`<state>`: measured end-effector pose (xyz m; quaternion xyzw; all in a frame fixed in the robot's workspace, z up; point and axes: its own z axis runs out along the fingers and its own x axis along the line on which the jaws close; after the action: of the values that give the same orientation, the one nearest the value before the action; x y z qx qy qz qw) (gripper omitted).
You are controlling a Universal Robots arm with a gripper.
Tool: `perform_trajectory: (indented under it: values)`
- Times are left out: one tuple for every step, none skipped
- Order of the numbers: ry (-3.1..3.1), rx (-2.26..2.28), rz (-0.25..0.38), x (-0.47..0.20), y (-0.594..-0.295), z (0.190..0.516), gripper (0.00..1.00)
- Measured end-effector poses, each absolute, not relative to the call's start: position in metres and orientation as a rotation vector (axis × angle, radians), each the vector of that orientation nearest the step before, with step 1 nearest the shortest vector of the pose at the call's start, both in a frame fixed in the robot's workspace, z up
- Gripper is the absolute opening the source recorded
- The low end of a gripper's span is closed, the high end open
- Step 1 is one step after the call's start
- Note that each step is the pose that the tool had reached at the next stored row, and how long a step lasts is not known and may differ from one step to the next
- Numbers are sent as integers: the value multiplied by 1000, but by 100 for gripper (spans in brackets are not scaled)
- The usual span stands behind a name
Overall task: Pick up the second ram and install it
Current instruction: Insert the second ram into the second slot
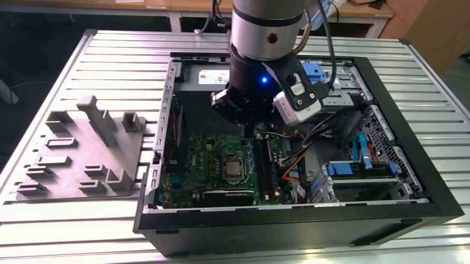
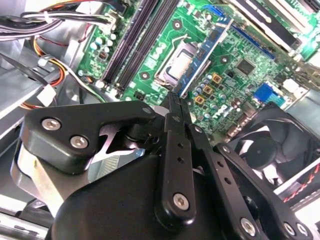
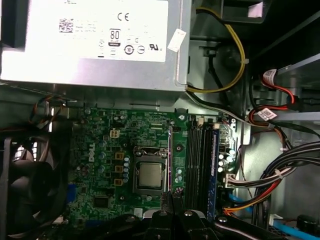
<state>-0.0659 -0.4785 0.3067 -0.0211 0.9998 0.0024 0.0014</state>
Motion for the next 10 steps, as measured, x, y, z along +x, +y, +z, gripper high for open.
perform_trajectory:
  values:
    - [3138,-66,8,-65,-479,307,11]
    - [3138,-66,8,-63,-478,306,11]
    - [3138,-66,8,-61,-478,306,11]
    - [3138,-66,8,-60,-479,306,11]
    - [3138,-66,8,-58,-479,306,11]
    - [3138,-66,8,-57,-478,306,11]
    - [3138,-66,8,-55,-479,306,11]
    - [3138,-66,8,-54,-479,306,11]
    - [3138,-66,7,-52,-479,306,11]
    - [3138,-66,8,-50,-478,306,11]
